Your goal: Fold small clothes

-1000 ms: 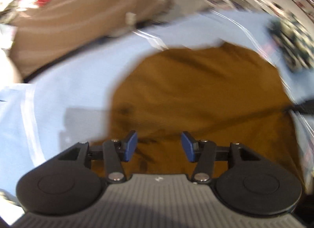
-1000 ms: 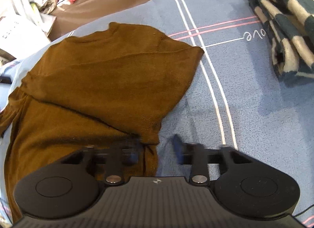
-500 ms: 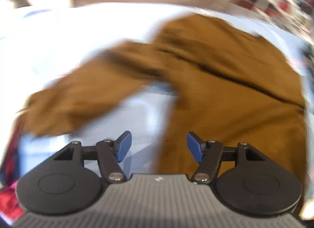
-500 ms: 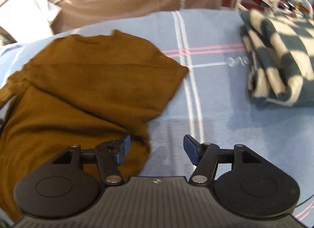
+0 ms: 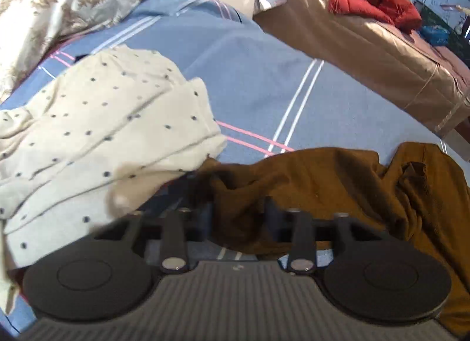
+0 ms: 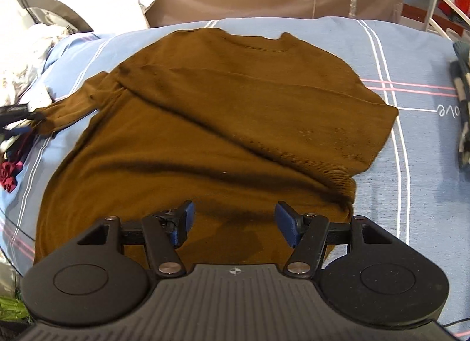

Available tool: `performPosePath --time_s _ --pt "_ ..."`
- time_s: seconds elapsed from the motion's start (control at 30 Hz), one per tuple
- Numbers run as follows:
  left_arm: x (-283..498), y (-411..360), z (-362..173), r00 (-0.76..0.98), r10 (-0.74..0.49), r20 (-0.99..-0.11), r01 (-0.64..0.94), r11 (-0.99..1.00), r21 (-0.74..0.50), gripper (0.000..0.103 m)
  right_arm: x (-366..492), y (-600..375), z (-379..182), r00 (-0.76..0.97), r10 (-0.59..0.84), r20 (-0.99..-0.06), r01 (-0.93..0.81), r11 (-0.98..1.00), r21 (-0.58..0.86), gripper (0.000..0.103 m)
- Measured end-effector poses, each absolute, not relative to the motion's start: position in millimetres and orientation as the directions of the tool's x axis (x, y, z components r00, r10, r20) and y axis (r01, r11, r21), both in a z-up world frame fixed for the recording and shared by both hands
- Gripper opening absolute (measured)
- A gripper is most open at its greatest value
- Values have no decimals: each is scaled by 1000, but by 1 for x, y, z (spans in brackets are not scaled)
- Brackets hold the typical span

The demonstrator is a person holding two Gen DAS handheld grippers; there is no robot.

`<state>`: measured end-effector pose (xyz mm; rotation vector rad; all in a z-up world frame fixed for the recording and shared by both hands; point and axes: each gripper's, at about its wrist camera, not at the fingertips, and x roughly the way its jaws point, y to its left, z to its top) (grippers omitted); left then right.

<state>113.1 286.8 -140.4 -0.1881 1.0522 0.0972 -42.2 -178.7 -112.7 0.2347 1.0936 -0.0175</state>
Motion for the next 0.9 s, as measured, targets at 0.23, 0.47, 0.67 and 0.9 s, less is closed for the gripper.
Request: performPosePath --time_s 0.23,0.47,0.67,0.9 --pt "145 306 -59 679 63 -732 -216 969 -117 3 -51 -185 -109 471 68 -879 186 967 174 100" --pt "178 277 7 725 -24 -688 -41 996 -78 3 -56 -195 -117 474 68 -878 250 945 208 100" --pt "140 115 -23 651 -275 -707 278 954 -115 5 -56 -191 -119 479 94 -873 238 943 233 100" --pt "11 -85 -118 332 -397 -856 762 648 -5 61 -60 -206 -115 476 50 -878 303 928 217 100"
